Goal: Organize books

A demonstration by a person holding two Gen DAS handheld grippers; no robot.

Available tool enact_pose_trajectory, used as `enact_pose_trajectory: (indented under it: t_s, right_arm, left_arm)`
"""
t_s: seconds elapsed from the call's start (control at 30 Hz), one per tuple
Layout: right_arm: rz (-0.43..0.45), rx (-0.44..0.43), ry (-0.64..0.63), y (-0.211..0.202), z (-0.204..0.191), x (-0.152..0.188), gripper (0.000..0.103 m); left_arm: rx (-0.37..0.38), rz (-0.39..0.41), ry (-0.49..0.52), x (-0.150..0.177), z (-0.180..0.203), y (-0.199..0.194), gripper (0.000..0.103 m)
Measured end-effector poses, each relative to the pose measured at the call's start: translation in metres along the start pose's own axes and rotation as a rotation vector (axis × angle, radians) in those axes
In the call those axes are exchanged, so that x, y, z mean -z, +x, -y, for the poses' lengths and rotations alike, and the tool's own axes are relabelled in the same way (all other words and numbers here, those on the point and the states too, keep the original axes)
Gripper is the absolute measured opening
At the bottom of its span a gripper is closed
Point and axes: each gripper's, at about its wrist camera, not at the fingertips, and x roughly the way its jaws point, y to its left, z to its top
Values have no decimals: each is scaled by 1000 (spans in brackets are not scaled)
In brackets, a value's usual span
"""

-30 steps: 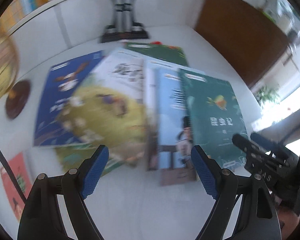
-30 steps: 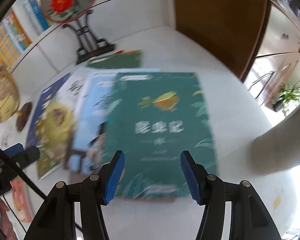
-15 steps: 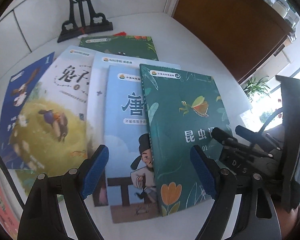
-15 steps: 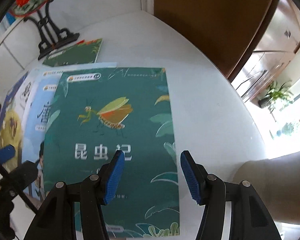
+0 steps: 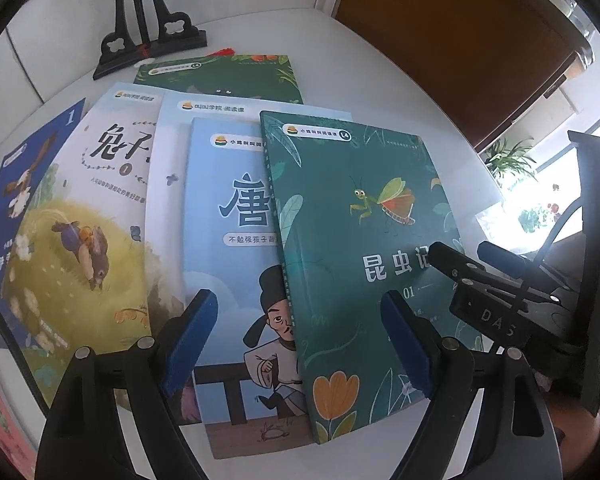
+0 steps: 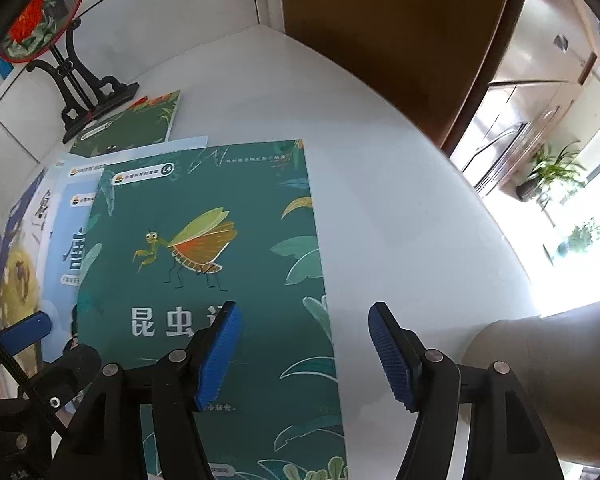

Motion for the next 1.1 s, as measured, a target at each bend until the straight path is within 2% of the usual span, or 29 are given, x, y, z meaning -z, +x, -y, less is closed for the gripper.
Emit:
enact_pose_trajectory:
  t_s: [0.07, 0.17, 0.27, 0.33, 0.43, 0.53, 0.63, 0.87, 1.1]
  right_arm:
    - [-8, -19, 17, 0, 3, 0, 64]
    - [-35, -131, 67, 3, 9, 2, 67]
    - [-53, -189, 64, 3, 5, 4, 72]
    - [-55, -198, 62, 2, 5, 6, 73]
    - [-66, -284, 91, 2, 9, 8, 73]
    - [-89, -377, 113, 3, 10, 11, 72]
    - [-104, -419, 112, 2, 5, 15, 73]
    - [-96, -481, 59, -7, -14, 20, 73]
    - [-97, -573, -36, -13, -45, 24, 73]
  left_arm:
    - [-3, -1, 6, 1, 0, 0, 82]
    - [-2, -10, 15, 1, 3, 2, 86]
    - [10, -17, 25, 2, 3, 3, 88]
    - [37, -23, 16, 2, 1, 3, 93]
    - [97, -31, -11, 4, -4, 3, 100]
    - [130, -44, -22, 7, -7, 1, 101]
    - [162, -51, -45, 13, -12, -2, 101]
    - [147, -33, -106, 31, -30, -18, 100]
    - [91, 8, -174, 53, -62, -42, 100]
